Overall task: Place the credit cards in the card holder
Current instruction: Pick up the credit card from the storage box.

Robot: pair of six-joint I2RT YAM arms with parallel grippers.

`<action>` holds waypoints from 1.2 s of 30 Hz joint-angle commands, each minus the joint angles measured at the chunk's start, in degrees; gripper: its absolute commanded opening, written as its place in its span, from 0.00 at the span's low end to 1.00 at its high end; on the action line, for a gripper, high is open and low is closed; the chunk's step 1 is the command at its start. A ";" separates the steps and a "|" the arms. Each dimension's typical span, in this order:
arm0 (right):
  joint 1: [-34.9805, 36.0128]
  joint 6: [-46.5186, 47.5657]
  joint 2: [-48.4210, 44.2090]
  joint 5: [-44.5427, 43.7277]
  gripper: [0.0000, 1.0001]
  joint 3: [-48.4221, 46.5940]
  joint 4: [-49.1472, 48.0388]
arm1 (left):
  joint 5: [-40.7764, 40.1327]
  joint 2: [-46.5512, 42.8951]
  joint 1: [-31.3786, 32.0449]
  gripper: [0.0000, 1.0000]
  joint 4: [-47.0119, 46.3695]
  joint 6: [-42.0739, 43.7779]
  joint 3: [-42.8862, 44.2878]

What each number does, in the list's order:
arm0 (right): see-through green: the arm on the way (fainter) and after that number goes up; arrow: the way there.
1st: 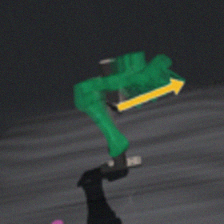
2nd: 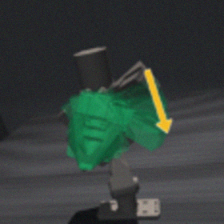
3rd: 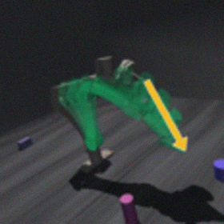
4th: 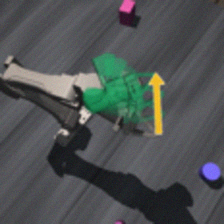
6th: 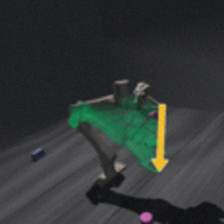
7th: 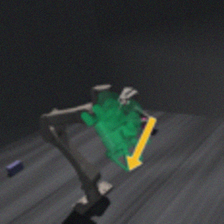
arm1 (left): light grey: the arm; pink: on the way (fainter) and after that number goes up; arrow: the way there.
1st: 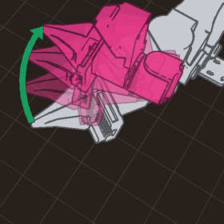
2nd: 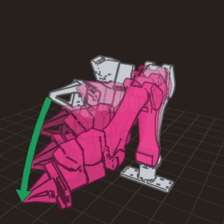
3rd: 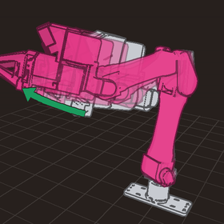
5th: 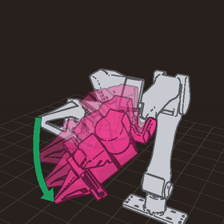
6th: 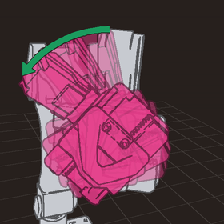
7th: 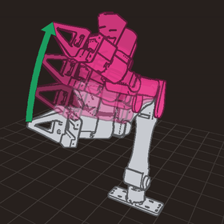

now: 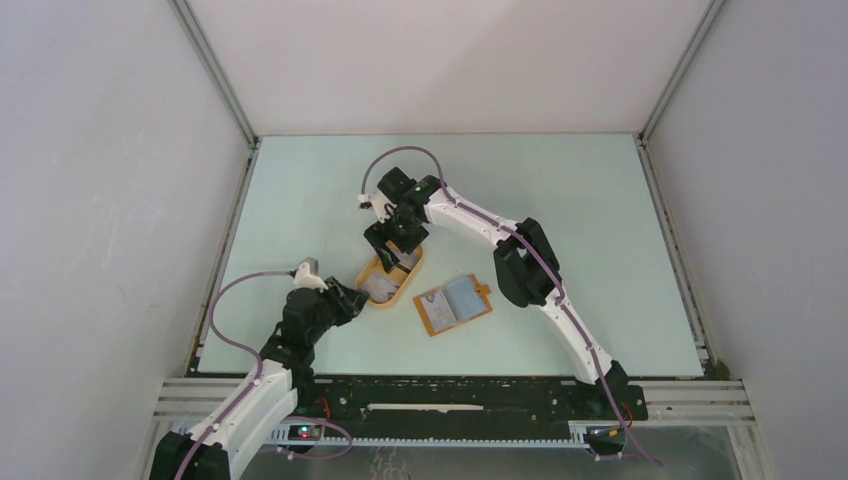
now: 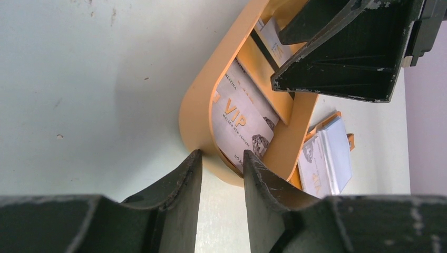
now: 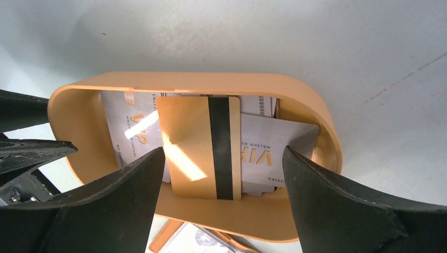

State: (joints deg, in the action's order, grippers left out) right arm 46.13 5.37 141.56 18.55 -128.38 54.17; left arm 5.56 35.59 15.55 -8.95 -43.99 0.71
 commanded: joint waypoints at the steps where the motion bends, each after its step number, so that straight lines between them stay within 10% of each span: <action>1: 0.32 1.61 2.81 2.24 0.91 -3.36 3.29 | 1.73 0.17 -0.35 0.39 -2.39 1.53 1.21; 36: -2.10 1.06 6.72 9.05 0.83 -5.35 6.84 | 4.83 -11.67 -0.35 0.47 5.50 -2.14 9.53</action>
State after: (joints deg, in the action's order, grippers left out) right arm 43.92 6.79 145.18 27.64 -133.58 58.37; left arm 8.10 23.57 15.33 -0.93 -44.25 5.52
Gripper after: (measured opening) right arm 0.832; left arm 0.456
